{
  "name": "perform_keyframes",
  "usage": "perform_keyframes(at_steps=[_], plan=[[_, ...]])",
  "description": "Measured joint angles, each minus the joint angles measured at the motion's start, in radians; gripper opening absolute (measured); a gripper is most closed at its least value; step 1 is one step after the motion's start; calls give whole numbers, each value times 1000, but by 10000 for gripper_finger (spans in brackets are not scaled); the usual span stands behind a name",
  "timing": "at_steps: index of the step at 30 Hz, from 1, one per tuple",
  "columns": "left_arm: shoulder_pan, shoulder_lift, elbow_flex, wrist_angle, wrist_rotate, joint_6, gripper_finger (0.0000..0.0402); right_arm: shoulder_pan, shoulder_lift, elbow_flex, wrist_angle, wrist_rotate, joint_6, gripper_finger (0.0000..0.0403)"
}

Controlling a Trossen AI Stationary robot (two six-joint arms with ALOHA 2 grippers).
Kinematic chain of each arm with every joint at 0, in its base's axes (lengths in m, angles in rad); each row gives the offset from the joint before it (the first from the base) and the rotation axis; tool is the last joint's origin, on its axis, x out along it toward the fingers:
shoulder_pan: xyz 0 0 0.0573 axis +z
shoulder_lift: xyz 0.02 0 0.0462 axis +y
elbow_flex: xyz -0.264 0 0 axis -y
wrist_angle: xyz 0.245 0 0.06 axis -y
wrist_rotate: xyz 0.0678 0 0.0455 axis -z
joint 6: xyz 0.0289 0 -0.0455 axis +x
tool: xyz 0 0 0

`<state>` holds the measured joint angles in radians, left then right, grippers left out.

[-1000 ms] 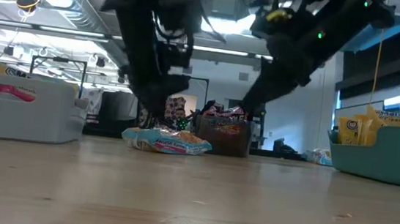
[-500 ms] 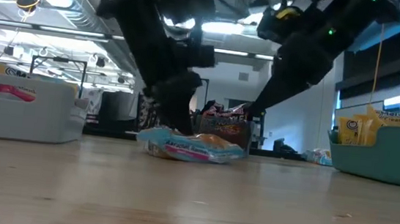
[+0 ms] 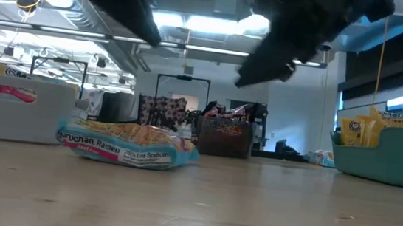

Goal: Sort Maruchan noodles
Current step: Put the blue noodle pack into the gray bin

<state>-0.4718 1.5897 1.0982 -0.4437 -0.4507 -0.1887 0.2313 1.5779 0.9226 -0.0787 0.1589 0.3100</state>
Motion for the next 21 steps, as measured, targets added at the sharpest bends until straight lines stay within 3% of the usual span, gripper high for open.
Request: perform_keyframes(at_steps=[5,10,14,21], plan=[[-79,-28,-4,5,-60,-118,105,-74,49,1,160,-51,67,262],[-107,39,-49,12,-80,-182,105,-170,145,1,292,-203,149,320],[-97,101,-101,48,-85,-228,105,-216,230,4,403,-294,206,336],[-74,192,-140,135,-58,-228,105,-241,360,88,403,-344,218,337]])
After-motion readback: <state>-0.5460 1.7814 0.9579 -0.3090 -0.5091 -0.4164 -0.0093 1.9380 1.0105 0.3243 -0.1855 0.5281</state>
